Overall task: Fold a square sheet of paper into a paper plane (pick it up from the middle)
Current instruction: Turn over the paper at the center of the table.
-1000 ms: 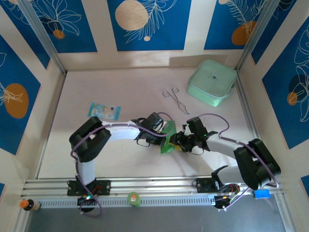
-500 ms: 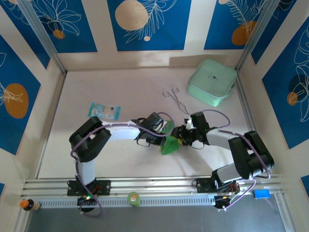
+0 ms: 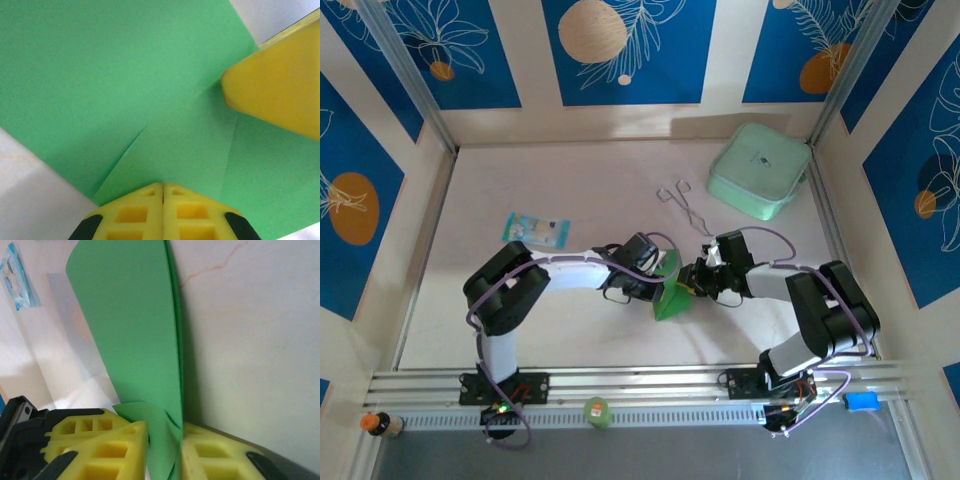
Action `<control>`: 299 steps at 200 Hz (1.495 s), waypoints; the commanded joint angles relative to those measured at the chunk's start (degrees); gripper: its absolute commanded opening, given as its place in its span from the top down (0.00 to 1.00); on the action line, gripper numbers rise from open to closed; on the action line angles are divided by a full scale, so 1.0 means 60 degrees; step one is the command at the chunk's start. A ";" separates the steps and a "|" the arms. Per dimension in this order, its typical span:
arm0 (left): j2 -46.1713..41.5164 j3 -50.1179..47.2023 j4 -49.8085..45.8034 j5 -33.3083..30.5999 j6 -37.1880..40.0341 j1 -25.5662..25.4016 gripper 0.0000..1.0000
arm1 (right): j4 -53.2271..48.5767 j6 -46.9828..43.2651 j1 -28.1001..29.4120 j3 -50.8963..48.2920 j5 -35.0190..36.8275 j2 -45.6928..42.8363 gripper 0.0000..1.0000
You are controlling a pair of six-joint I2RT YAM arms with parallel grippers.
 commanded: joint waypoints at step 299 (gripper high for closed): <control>-0.8545 -0.3898 -0.1059 -0.8336 -0.1510 0.0891 0.32 | -0.9268 -0.2218 0.5264 0.5833 1.1965 0.0612 0.95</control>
